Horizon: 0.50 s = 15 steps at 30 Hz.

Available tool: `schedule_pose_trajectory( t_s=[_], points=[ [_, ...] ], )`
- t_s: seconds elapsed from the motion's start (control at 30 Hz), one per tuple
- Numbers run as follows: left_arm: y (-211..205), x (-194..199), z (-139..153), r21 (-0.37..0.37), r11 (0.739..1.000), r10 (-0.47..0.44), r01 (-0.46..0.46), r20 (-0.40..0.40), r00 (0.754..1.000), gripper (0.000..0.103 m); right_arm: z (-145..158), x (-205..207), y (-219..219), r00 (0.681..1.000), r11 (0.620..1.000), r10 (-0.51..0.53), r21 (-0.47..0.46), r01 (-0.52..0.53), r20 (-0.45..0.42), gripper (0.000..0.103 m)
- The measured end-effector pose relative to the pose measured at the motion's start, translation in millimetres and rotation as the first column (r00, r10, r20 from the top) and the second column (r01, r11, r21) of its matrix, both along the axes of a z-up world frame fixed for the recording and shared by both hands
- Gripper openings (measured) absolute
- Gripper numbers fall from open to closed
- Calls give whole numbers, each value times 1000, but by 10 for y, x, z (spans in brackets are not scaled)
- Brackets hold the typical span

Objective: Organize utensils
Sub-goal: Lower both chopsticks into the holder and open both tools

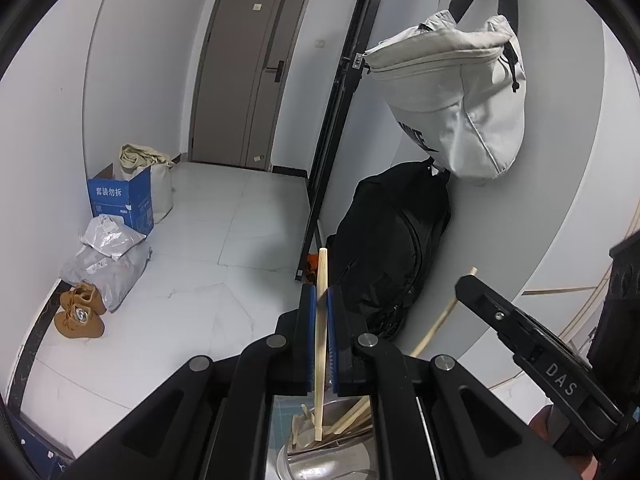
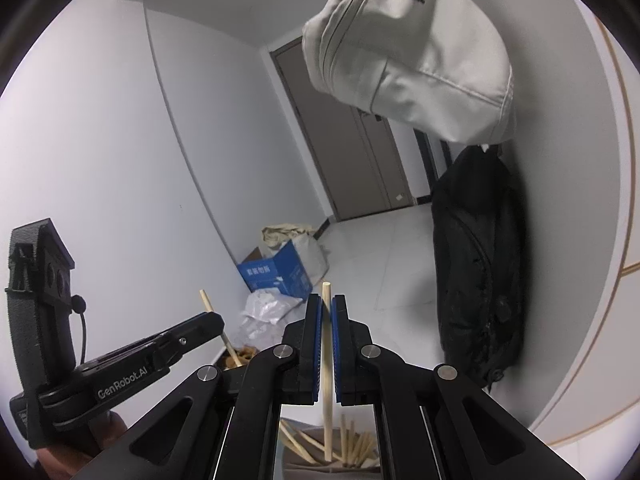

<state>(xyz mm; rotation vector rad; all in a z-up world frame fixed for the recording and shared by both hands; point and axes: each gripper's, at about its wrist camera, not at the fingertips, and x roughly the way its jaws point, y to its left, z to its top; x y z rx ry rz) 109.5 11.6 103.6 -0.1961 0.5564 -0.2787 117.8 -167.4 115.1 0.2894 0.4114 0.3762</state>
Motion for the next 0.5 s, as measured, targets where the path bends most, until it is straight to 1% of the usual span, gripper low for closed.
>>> schedule_pose_trajectory(
  t_s=[0.2,0.27,0.37,0.5],
  points=[
    [-96,-30,-128,26,999,-36,35,10,999,2,-130,25,88,1000,999,16,-38,-16,-8,4],
    [-121,-38,-187,48,998,-48,48,-1,999,2,-176,25,117,1000,998,22,-51,-23,-10,4],
    [-111,-46,-253,44,996,-72,73,-25,997,2,-279,15,159,999,997,31,-75,-33,-26,4],
    [-141,-53,-345,61,993,-97,101,-57,994,2,-424,-9,171,997,996,47,-79,-52,-57,4]
  ],
)
